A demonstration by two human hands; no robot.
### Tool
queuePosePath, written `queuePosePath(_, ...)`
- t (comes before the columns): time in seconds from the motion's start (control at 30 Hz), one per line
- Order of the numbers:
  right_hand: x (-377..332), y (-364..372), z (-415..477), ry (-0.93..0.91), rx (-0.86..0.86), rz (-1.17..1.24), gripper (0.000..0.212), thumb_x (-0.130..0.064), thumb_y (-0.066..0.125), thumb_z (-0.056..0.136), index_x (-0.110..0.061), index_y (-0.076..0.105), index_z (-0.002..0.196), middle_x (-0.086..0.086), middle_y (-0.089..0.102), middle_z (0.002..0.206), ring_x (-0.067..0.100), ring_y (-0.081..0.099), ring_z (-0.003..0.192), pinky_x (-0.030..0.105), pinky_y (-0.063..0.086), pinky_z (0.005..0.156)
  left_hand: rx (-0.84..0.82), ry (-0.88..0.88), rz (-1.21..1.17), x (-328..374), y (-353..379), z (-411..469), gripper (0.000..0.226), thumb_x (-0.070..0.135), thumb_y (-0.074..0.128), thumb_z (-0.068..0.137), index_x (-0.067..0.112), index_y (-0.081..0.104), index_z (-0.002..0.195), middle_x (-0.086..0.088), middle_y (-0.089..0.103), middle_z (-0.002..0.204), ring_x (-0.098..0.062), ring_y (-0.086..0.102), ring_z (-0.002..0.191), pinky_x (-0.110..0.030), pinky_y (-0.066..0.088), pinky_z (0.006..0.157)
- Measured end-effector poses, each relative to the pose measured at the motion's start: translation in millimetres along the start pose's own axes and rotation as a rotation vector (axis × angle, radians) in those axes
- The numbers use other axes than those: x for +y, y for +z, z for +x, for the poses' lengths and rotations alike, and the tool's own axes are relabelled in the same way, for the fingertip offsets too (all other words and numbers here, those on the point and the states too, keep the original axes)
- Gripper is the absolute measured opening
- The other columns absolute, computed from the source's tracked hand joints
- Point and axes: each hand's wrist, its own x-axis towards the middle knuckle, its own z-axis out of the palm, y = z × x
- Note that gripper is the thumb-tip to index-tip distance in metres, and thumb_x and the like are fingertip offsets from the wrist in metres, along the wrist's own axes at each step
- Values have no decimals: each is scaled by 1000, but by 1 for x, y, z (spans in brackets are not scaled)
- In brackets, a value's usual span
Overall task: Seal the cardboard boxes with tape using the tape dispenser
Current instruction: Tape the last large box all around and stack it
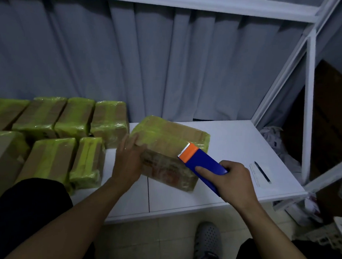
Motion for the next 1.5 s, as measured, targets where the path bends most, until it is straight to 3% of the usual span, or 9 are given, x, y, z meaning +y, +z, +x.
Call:
queuePosePath(0.13,3,-3,4,29,57,28,55,-61,83,72,-13,59,61,-5,59,52,8,61,51,24,44,48,-158,174,-203,49,31,-13,55,27,54,91,23,45,145,-4,42,151,-27,33,141,-40,19,119)
queuePosePath(0.23,10,-5,10,60,103,37,60,-63,80,75,-10,56,60,0,56,50,14,57,48,30,44,50,-287,168,-69,75,61,-18,89,68,57,76,39,21,152,4,23,155,-27,16,144,-47,25,118)
queuePosePath(0.33,12,-7,15,85,115,51,62,-62,79,76,-6,57,63,4,57,51,20,60,52,33,46,52,-266,139,31,81,72,-18,93,86,54,60,38,40,139,-4,25,144,-30,20,136,-45,36,109)
queuePosePath(0.67,8,-8,8,45,66,79,62,-56,83,76,1,60,66,9,60,56,22,62,56,31,46,52,-187,330,-116,51,63,-17,77,61,75,68,13,55,125,-5,53,129,-24,49,120,-47,50,97)
queuePosePath(0.83,5,-4,4,32,-63,150,49,-52,85,74,-6,67,74,4,68,65,14,68,61,26,52,56,-329,250,-254,18,28,-13,88,62,76,69,25,42,141,7,41,148,-15,39,136,-42,43,109)
queuePosePath(1.0,-1,1,0,14,-318,189,43,-48,83,78,-7,71,80,3,71,70,15,69,64,20,51,58,-353,135,-104,-8,1,-21,84,46,75,83,35,29,153,23,10,156,1,-3,145,-51,4,123)
queuePosePath(1.13,-8,7,-5,-27,-402,233,38,-45,83,78,-9,70,81,2,71,73,15,69,64,19,50,58,-258,9,-150,-17,-14,-37,58,32,69,91,35,46,144,21,30,155,-7,15,149,-50,12,123)
queuePosePath(1.27,-17,7,-8,-47,-442,282,43,-47,83,71,-7,69,81,4,68,70,15,64,60,21,47,57,-94,-237,-599,5,-47,-48,24,28,69,92,31,71,116,14,69,120,-1,64,105,-28,53,94)
queuePosePath(1.5,-24,11,-17,-88,-523,392,17,-18,85,80,-20,69,74,-8,65,62,7,61,55,15,44,56,-236,-362,-838,32,-66,-55,19,36,69,90,36,74,109,22,72,102,2,67,89,-12,48,64)
